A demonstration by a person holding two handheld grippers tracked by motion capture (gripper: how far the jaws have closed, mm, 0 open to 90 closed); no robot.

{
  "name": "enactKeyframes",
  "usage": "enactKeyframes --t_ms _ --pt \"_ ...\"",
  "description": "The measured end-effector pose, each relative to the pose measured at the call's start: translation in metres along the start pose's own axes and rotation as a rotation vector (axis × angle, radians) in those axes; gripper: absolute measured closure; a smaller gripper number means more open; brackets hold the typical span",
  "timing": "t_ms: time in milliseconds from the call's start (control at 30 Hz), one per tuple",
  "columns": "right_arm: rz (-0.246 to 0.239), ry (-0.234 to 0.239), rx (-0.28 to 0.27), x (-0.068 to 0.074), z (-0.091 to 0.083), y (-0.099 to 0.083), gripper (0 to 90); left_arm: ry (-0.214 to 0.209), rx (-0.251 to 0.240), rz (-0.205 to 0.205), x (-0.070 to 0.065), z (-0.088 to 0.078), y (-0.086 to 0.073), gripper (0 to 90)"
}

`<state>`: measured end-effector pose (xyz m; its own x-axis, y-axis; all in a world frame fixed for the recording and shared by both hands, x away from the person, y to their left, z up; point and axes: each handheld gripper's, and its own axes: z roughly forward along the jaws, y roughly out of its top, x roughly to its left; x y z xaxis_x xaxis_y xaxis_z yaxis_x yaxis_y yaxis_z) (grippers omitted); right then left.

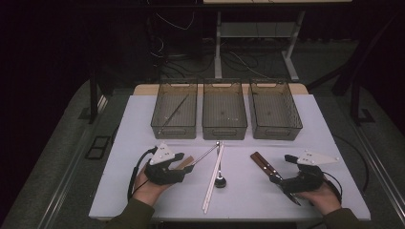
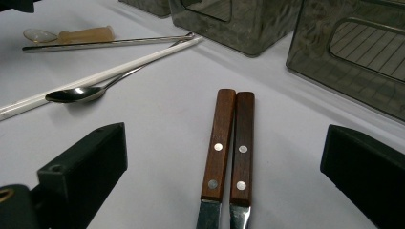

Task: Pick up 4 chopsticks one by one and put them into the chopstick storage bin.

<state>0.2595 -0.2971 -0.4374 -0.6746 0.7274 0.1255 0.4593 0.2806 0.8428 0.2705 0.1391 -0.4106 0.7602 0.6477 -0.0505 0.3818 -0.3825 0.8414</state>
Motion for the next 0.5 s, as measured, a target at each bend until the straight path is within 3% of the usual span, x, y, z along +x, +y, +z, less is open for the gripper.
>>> enactKeyframes --t_ms 400,500 --pt "0.005 0.005 -0.001 -0.001 0.001 0.0 2.1 -0.002 0.067 -0.014 0.0 0.009 -0.007 77.2" --pt "0.005 0.006 -0.002 -0.001 0.001 0.0 2.1 0.01 0.109 0.013 -0.001 0.014 -0.009 80.1"
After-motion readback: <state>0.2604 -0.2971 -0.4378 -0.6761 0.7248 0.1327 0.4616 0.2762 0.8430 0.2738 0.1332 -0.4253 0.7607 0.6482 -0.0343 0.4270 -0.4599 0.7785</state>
